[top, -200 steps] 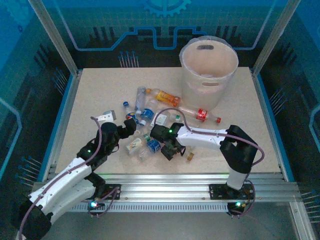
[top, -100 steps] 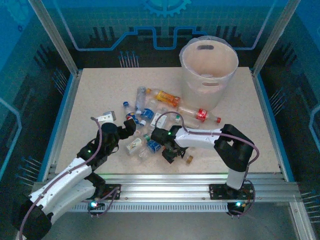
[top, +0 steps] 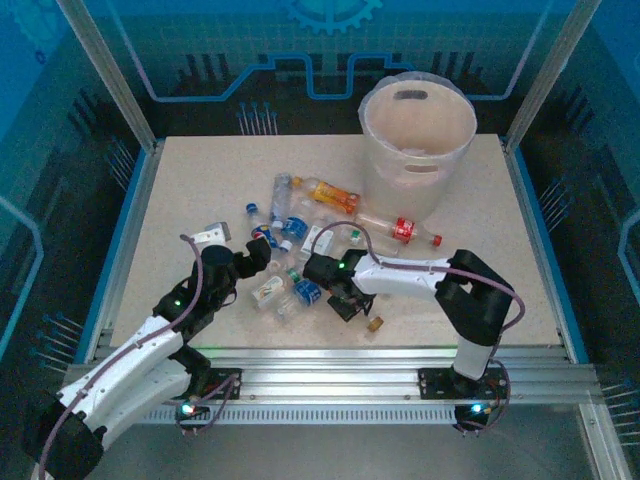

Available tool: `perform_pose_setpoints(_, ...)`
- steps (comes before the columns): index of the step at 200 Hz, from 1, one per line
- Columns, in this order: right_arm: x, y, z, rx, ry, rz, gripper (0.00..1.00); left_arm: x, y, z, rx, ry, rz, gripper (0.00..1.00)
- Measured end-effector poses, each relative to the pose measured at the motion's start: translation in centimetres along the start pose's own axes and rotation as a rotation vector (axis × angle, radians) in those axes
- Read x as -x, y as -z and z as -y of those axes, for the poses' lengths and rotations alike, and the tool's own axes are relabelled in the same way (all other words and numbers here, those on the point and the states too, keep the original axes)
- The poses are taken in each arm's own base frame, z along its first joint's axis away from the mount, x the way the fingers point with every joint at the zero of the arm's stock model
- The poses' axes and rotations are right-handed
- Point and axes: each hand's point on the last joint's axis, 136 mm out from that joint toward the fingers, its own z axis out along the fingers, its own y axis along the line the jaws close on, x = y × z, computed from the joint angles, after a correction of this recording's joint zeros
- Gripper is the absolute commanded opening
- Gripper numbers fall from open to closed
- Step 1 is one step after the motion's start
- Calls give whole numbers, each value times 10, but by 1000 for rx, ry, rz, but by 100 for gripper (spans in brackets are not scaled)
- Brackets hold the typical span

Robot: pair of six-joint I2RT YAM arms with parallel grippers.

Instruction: Put the plastic bottles in the bin

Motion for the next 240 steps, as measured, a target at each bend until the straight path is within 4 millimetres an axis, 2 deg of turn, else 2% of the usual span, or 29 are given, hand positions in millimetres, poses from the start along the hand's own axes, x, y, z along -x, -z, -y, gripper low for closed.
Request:
perform_pose_setpoints(24,11,32,12,-17,-17,68,30,0,0,0,1,1,1,99)
perform_pose_setpoints(49,37,79,29,-37,-55,199,28,1,0,0,1,1,2,99)
perform_pose_setpoints(67,60,116,48,-56,-98,310,27,1,0,-1,1,2,3,99)
perform_pose_setpoints(126,127,232,141,-179,-225,645,25,2,2,2,-15,4,5,99)
perform_pose_setpoints(140,144,260,169,-207,-267,723,25,4,3,2,-19,6,10,99)
perform_pose_setpoints(161,167,289,215,-249,-341,810,25,4,4,4,-28,8,9,99)
perform_pose_setpoints(184,194,304,262,-291,-411,867,25,3,4,5,-35,8,4,99)
perform_pose_setpoints(206,223,304,300,-326,-462,904,26,2,5,6,-42,8,-2,99)
perform_pose_setpoints(224,241,289,324,-352,-486,903,27,2,4,7,-47,8,-6,99)
perform_pose_setpoints(240,249,263,337,-364,-490,860,28,1,4,7,-48,8,-6,99)
